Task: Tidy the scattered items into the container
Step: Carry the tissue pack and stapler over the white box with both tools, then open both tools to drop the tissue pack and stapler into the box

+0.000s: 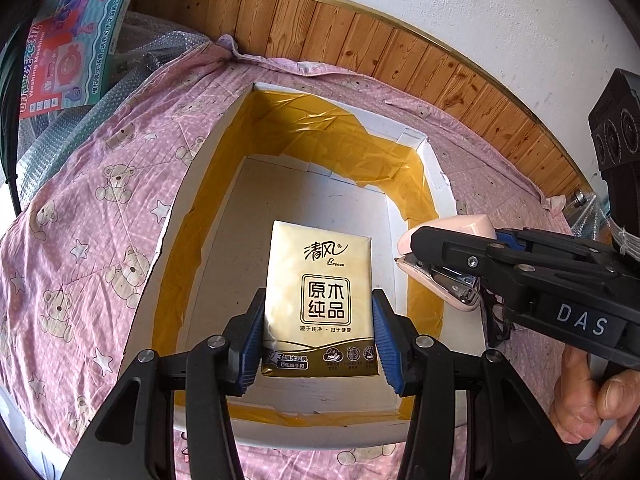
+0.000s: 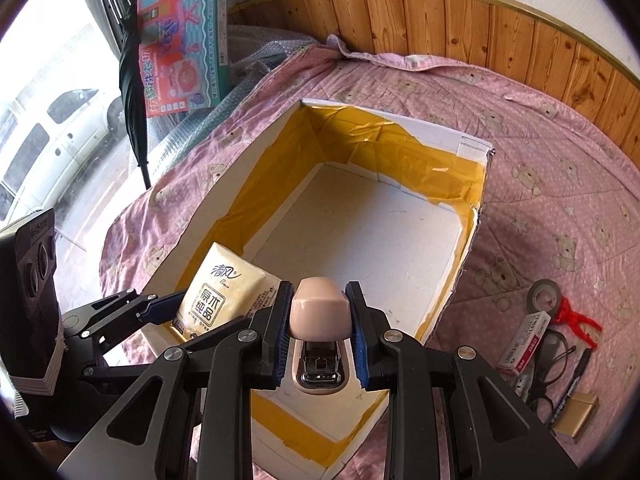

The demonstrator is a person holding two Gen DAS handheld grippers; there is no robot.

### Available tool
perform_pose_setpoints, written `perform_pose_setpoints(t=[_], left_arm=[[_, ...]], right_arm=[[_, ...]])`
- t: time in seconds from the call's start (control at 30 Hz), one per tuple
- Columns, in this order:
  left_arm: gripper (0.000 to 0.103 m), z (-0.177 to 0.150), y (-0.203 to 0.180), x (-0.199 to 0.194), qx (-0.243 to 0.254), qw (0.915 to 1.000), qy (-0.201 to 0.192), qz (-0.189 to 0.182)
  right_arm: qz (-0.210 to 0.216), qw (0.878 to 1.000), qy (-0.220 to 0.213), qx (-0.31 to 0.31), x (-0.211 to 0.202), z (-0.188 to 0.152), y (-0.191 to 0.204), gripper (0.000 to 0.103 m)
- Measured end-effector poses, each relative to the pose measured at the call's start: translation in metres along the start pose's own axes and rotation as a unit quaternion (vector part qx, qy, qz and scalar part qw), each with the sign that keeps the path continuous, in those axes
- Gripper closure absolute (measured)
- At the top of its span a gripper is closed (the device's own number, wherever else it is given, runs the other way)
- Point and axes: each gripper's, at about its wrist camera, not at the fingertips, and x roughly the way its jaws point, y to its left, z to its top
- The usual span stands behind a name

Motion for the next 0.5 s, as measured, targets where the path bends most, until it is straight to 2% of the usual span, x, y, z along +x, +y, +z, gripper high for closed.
perform_pose_setpoints(t=[0.5], left_arm=[[0.053, 0.002, 0.009, 0.016, 0.012, 0.9995, 0.028, 0.008]], right_arm=[[-0.011, 0.999, 0.032, -0.013, 0.027, 0.006, -0.002, 0.075]])
